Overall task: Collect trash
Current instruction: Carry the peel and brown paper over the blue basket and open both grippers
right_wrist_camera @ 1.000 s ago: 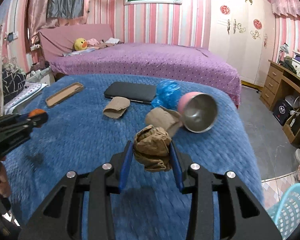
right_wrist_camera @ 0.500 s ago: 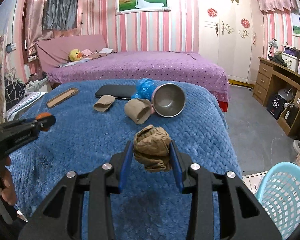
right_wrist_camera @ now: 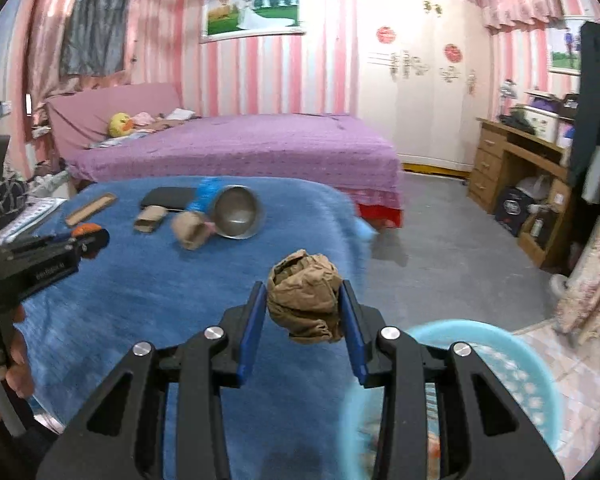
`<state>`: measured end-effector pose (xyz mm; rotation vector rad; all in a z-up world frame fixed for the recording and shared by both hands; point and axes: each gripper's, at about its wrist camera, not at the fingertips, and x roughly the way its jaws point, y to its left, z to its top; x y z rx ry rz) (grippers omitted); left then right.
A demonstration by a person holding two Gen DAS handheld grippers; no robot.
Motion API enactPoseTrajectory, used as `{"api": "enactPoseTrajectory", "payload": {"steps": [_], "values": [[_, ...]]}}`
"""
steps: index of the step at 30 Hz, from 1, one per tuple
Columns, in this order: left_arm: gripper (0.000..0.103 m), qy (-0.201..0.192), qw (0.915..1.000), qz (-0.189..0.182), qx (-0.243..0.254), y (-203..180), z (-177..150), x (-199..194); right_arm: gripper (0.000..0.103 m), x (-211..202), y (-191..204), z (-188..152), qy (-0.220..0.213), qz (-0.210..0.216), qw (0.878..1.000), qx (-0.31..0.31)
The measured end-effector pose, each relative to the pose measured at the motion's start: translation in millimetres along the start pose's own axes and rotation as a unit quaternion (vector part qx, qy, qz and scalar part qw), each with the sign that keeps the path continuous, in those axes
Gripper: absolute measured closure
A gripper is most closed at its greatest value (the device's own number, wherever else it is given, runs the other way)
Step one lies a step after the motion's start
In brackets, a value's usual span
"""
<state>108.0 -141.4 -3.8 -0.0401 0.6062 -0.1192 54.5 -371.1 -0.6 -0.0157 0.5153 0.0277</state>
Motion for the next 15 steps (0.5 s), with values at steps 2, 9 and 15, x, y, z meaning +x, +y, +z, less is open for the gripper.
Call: {"api": "enactPoseTrajectory", "payload": {"steps": [2,9,15], "values": [[0.082,-0.001,0.9998,-0.020,0.006,-29.7,-0.5,-1.9,0.066,-9.7,-19.8,-3.6,0.004,-0.015,1.000,0.004],[0.082,0.022,0.9954,-0.087,0.033,-116.5,-17.7,-1.8,0.066,-38.2,-106.2,-29.1,0.022,-0.083,0.996,0.028],[0.082,0.041,0.9898,-0.117,0.070,-179.9,-44.9,4.0,0.066,-37.9,-153.0,-50.0,0.047,-0.115,0.992,0.038]]}}
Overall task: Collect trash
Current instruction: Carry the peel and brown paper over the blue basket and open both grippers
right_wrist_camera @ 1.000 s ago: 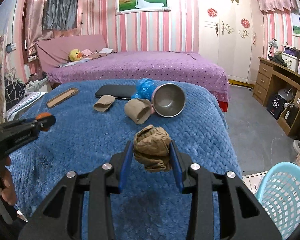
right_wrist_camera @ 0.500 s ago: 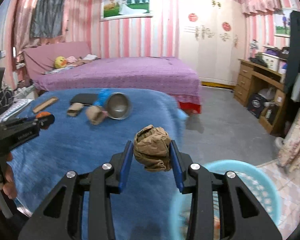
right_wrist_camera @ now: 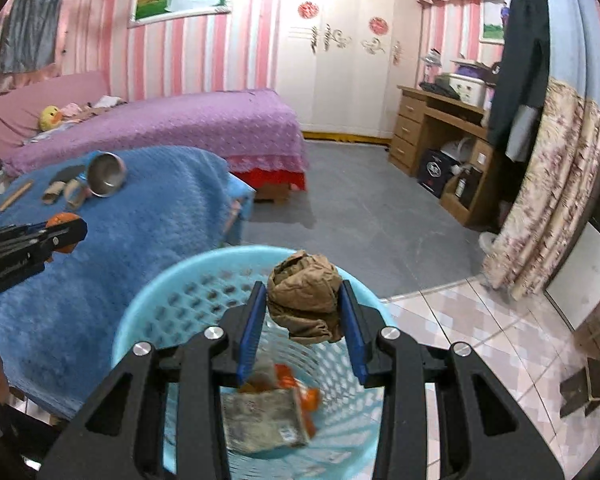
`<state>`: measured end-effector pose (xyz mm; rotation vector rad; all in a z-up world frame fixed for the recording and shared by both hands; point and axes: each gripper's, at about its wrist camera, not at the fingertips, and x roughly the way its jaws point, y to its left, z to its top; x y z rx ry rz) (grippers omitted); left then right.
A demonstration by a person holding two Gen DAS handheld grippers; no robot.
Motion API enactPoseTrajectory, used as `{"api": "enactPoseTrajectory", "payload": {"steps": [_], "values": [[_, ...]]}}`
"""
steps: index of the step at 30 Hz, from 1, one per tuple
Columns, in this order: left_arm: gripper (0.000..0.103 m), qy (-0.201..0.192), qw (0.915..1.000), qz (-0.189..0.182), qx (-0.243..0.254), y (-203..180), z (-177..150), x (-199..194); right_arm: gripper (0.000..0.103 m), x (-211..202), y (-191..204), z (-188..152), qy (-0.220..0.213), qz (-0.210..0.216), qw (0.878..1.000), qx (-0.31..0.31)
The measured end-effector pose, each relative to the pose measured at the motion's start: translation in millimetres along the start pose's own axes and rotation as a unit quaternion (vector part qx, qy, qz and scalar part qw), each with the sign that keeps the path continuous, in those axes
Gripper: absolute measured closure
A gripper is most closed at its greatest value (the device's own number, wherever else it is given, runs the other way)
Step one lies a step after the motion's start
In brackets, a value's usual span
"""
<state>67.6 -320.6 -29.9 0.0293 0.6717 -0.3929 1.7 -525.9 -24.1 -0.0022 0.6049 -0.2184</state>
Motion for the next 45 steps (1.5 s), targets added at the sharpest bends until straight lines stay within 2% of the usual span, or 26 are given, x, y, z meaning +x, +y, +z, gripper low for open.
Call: {"api": "enactPoseTrajectory", "payload": {"steps": [9,14,16,17,18,21,27,33,35,36,37,39,40,45], "values": [[0.082,0.018,0.9985,-0.022,0.047,-64.5,-12.6,26.6,0.066,11.4,-28.0,-16.0,0.009,-0.015,0.999,0.032],[0.080,0.026,0.9980,-0.022,0.053,-80.8,-13.0,39.0,0.066,9.6,-35.9,-20.5,0.010,-0.018,0.999,0.040],[0.067,0.027,0.9980,-0.024,0.052,-83.2,-11.9,41.5,0.066,8.2,-39.0,-22.2,0.009,-0.020,0.999,0.042],[0.050,0.029,0.9980,-0.027,0.050,-83.9,-10.9,42.0,0.066,7.7,-40.0,-22.6,0.008,-0.020,0.999,0.044],[0.039,0.028,0.9981,-0.027,0.047,-84.0,-10.2,40.7,0.066,7.1,-41.3,-22.5,0.008,-0.021,0.999,0.046],[0.025,0.019,0.9984,-0.025,0.047,-81.6,-8.7,32.1,0.066,5.9,-40.5,-23.3,0.006,-0.023,0.999,0.049],[0.011,-0.009,0.9987,0.003,0.049,-58.8,0.6,7.5,0.066,7.6,-37.7,-26.5,0.006,-0.023,0.998,0.056],[0.006,-0.023,0.9984,0.034,0.038,-28.4,8.1,-6.3,0.065,17.5,-25.1,-22.8,0.004,-0.021,0.998,0.063],[0.006,-0.023,0.9983,0.042,0.032,-17.0,9.8,-8.3,0.050,20.7,-19.3,-21.2,0.004,-0.023,0.998,0.065],[0.006,-0.024,0.9982,0.045,0.031,-13.6,10.5,-8.9,0.031,21.5,-15.7,-20.4,0.002,-0.024,0.998,0.065],[0.006,-0.025,0.9981,0.048,0.028,-7.7,11.1,-9.9,0.022,22.1,-12.2,-19.7,0.001,-0.027,0.998,0.065],[0.006,-0.024,0.9980,0.052,0.026,0.9,12.4,-10.9,0.018,22.6,-5.3,-18.3,0.003,-0.028,0.998,0.063],[0.006,-0.024,0.9980,0.054,0.024,4.3,12.6,-11.0,0.013,22.2,-1.6,-16.8,0.005,-0.032,0.998,0.061],[0.006,-0.014,0.9983,0.055,0.008,38.3,13.2,-15.3,0.005,13.6,12.5,-7.1,-0.007,-0.049,0.996,0.070]]}}
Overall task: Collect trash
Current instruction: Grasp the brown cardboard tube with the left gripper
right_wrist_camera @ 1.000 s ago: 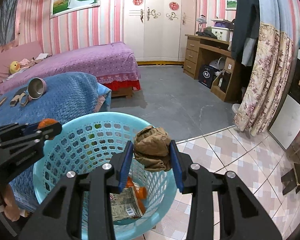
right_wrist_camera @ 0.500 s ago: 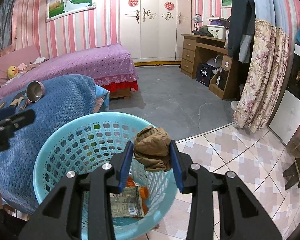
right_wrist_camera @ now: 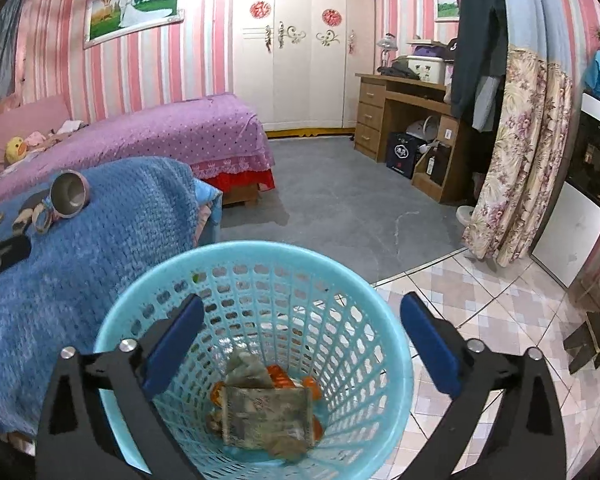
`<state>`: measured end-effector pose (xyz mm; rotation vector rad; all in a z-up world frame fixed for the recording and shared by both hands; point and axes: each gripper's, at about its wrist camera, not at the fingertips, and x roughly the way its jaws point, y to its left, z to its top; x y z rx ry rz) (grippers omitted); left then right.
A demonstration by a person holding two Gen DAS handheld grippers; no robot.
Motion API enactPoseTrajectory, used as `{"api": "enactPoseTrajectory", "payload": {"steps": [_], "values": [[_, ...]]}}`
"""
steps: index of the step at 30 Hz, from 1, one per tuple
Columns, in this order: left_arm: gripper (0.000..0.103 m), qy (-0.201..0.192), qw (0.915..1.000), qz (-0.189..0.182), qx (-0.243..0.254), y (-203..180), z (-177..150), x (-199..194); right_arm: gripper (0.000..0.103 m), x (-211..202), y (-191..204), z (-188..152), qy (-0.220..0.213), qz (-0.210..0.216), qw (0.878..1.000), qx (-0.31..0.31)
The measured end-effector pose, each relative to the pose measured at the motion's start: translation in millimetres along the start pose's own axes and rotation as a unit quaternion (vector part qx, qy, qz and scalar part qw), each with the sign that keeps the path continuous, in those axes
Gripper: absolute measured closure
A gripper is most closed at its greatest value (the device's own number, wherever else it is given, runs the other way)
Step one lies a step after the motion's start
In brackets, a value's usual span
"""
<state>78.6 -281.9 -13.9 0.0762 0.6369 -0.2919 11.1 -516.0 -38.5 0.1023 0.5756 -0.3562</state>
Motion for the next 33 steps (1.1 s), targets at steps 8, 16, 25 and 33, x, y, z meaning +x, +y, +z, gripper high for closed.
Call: {"api": "enactPoseTrajectory", "payload": {"steps": [8,16,25,33], "values": [[0.006,0.000,0.9994,0.030,-0.020,67.6,3.4,-8.8,0.005,-10.6,52.5,19.7,-0.022,0.014,1.000,0.008],[0.006,-0.012,0.9975,0.064,-0.028,160.1,17.9,-19.8,0.005,-15.1,151.7,43.2,-0.051,0.067,0.996,-0.034],[0.006,-0.002,0.9911,0.122,-0.053,266.2,24.9,5.6,0.005,8.1,273.7,63.3,-0.051,0.132,0.985,-0.094],[0.006,0.056,0.9867,0.136,-0.068,325.0,21.0,68.8,0.005,63.9,340.5,61.3,-0.014,0.166,0.980,-0.110]]}}
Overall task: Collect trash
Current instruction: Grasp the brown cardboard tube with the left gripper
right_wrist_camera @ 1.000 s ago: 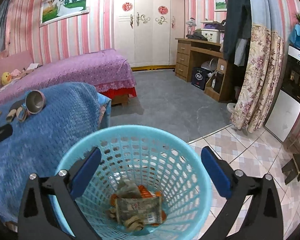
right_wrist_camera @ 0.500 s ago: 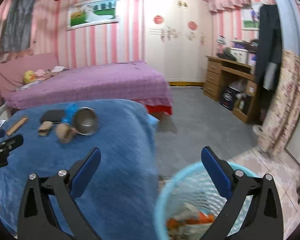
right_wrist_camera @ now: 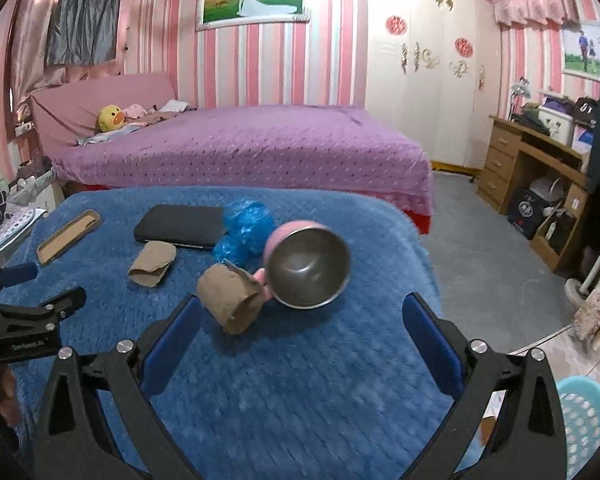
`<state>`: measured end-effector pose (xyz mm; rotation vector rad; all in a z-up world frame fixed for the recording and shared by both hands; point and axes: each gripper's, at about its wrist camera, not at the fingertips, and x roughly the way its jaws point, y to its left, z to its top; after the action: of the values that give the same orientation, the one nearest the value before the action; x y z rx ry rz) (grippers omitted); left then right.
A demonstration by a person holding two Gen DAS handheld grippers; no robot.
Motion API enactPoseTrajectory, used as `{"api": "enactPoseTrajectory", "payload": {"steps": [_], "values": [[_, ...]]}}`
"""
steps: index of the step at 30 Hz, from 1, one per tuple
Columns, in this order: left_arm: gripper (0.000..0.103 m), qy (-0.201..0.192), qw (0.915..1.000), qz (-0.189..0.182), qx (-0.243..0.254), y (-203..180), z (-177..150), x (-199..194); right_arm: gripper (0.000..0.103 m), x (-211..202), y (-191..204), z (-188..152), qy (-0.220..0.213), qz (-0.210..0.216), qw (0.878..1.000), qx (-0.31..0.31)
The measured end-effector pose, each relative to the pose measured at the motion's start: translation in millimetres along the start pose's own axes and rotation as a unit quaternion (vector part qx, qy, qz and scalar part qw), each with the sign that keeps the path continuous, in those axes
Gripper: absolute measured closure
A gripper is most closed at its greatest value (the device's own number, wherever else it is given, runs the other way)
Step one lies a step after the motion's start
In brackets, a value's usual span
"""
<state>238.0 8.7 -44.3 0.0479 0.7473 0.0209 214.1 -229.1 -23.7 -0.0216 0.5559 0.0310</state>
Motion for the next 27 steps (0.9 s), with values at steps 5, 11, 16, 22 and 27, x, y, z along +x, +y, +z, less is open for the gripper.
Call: {"api": "enactPoseTrajectory", "payload": {"steps": [5,11,16,22,27], "values": [[0.006,0.015,0.9998,-0.015,-0.004,-0.3,8.7,29.5,0.005,25.6,2.4,-6.1,0.022,-0.024,0.999,-0.019],[0.006,0.022,0.9992,-0.032,0.011,-19.4,23.7,58.7,0.005,43.0,-18.2,-3.2,0.043,-0.050,0.998,-0.020],[0.006,0.049,0.9980,-0.038,0.013,-35.3,41.0,89.3,0.005,51.5,-24.9,-1.7,0.050,-0.049,0.997,-0.010],[0.049,0.078,0.9949,-0.052,0.035,-53.9,41.6,108.6,0.005,52.1,-16.7,-1.4,0.050,-0.038,0.998,-0.018],[0.059,0.071,0.9958,-0.056,0.012,-37.7,38.5,92.6,0.005,52.0,-10.8,-0.9,0.051,-0.010,0.999,-0.011]]}}
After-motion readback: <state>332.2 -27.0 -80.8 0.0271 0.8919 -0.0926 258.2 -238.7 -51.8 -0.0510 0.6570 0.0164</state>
